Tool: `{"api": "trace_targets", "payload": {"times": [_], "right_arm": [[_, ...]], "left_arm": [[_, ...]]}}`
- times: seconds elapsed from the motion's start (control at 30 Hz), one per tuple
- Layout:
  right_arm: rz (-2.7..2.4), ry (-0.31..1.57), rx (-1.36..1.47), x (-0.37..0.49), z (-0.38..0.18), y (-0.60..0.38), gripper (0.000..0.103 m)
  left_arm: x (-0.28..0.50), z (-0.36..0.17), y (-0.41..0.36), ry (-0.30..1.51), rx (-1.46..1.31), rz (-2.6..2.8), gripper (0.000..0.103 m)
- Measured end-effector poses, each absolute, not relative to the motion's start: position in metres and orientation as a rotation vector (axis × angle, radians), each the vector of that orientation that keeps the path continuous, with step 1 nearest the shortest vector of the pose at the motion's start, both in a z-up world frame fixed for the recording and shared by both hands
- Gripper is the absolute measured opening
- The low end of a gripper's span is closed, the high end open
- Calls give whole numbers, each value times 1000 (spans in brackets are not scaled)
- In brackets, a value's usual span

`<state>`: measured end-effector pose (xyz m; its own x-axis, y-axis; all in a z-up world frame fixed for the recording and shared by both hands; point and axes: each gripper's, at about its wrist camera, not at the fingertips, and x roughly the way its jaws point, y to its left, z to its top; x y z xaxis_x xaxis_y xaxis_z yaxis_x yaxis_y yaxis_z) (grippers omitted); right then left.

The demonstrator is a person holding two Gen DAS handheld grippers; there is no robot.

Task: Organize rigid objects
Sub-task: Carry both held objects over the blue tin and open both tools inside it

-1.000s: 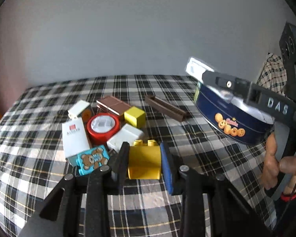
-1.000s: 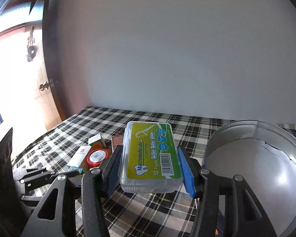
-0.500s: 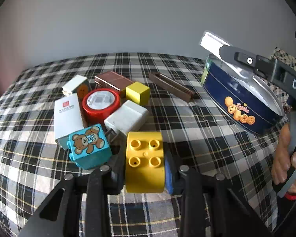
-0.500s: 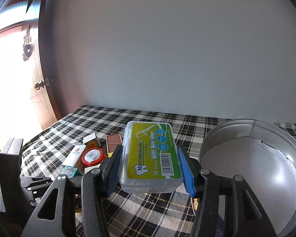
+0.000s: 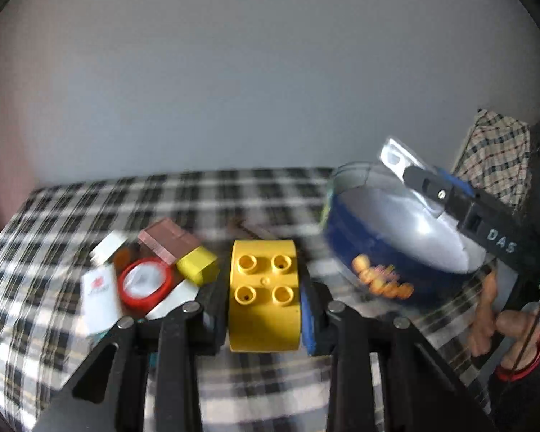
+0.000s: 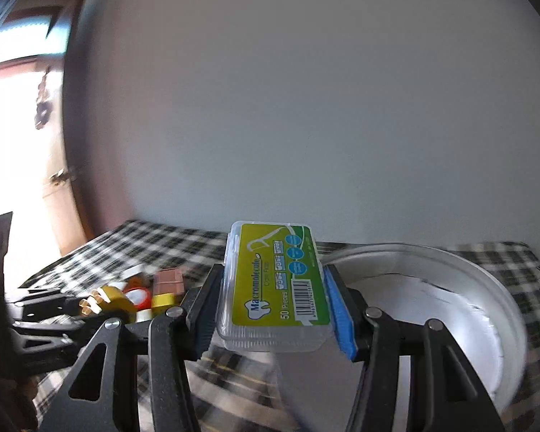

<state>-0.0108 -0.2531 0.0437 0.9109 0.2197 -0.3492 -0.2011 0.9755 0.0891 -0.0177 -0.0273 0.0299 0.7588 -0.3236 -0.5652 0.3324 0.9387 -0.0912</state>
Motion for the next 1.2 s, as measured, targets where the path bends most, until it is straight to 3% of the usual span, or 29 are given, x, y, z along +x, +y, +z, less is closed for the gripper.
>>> {"api": "trace_targets", "payload": {"times": [0.33,0.6,1.2], "right_arm": [[-24,340,111,-13,48,-337,56],[-180,408,50,-3,35,-373,57],[-198,522,32,13,14,-386,57]], "left_arm": [[11,48,-125,546,46,-482,30],[33,29,-194,595,73,-529,30],[44,0,-222,664,154,-476,30]]}}
